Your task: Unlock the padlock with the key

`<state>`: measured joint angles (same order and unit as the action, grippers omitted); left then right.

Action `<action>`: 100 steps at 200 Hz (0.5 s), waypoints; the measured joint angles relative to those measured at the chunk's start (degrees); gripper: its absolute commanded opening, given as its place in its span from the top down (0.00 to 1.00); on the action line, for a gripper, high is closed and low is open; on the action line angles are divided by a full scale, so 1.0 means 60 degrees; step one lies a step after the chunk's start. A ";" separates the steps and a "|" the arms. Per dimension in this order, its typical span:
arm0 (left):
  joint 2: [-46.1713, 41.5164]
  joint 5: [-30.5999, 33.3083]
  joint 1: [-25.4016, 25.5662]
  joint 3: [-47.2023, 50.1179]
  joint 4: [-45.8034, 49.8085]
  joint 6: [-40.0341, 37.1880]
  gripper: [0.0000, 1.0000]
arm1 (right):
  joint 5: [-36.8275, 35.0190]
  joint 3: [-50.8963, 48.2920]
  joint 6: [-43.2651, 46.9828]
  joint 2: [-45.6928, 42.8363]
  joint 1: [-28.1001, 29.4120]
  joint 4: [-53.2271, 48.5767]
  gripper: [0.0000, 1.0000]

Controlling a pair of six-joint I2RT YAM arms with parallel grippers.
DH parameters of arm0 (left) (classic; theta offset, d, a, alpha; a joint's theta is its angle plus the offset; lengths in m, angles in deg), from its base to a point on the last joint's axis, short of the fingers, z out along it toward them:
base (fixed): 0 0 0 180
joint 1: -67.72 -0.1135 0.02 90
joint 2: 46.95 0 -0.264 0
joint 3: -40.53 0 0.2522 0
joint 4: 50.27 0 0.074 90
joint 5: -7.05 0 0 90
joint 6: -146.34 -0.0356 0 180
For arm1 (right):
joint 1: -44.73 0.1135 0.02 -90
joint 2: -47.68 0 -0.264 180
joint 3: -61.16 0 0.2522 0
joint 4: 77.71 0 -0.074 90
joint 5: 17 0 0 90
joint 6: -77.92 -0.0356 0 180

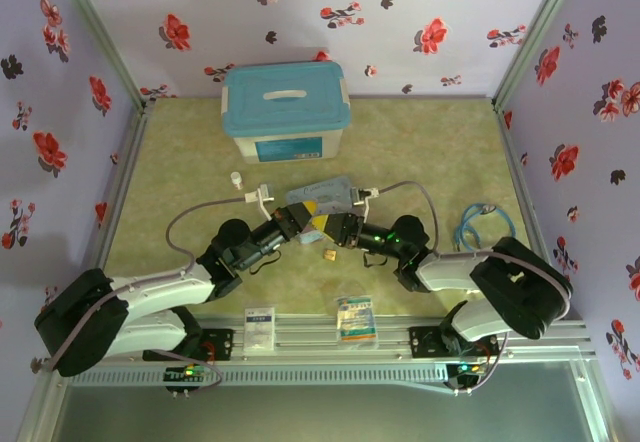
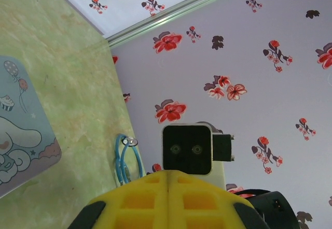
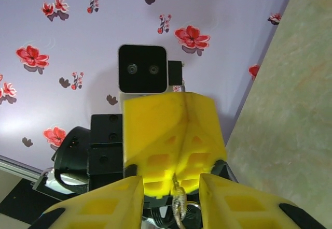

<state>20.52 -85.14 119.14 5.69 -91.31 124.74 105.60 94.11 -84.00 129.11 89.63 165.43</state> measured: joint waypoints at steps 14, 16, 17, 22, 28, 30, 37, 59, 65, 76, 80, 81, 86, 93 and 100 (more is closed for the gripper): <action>0.0000 0.0000 -0.0011 0.0000 -0.0004 0.0000 1.00 | 0.0040 0.0018 0.0069 0.0109 0.0051 -0.0004 0.76; 0.0000 0.0004 -0.0011 0.0000 0.0000 0.0000 1.00 | 0.0047 0.0022 0.0087 0.0120 0.0066 -0.0004 0.77; 0.0000 0.0004 -0.0015 0.0000 0.0000 0.0000 1.00 | 0.0044 0.0022 0.0080 0.0124 0.0069 -0.0004 0.77; 0.0000 0.0004 -0.0018 0.0000 0.0004 0.0004 1.00 | 0.0044 0.0025 0.0142 0.0138 0.0091 -0.0004 0.80; 0.0000 0.0004 -0.0022 0.0000 0.0004 0.0007 1.00 | 0.0062 0.0029 0.0175 0.0149 0.0106 -0.0004 0.82; 0.0000 0.0004 -0.0022 0.0000 0.0004 0.0007 1.00 | 0.0073 0.0029 0.0171 0.0149 0.0113 0.0000 0.83; 0.0000 0.0004 -0.0036 0.0000 0.0000 0.0007 1.00 | 0.0080 0.0029 0.0215 0.0157 0.0138 0.0000 0.84; 0.0000 0.0004 -0.0076 0.0000 -0.0004 0.0025 1.00 | 0.0069 0.0029 0.0310 0.0164 0.0146 -0.0007 0.94; 0.0000 0.0007 -0.0076 0.0000 -0.0011 0.0022 1.00 | 0.0069 0.0025 0.0331 0.0164 0.0142 -0.0015 0.97; -0.0011 0.0004 -0.0095 0.0000 0.0007 0.0018 1.00 | 0.0033 0.0004 0.0419 0.0160 0.0146 -0.0029 1.00; -0.0011 0.0004 -0.0098 0.0000 0.0011 0.0015 1.00 | 0.0022 -0.0011 0.0444 0.0160 0.0146 -0.0029 1.00; -0.0011 0.0000 -0.0098 0.0000 0.0015 0.0015 1.00 | 0.0022 -0.0015 0.0437 0.0160 0.0146 -0.0025 1.00; -0.0011 -0.0007 -0.0098 0.0000 0.0040 0.0007 1.00 | -0.0004 -0.0033 0.0459 0.0160 0.0146 -0.0018 1.00; -0.0011 -0.0033 -0.0098 0.0000 0.0084 -0.0004 1.00 | -0.0007 -0.0051 0.0477 0.0160 0.0146 -0.0022 1.00; -0.0011 -0.0047 -0.0098 0.0000 0.0117 -0.0004 1.00 | -0.0036 -0.0073 0.0492 0.0160 0.0146 -0.0025 1.00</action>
<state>20.45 -85.43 118.55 5.69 -90.61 124.72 105.38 93.67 -81.05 130.07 90.51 165.28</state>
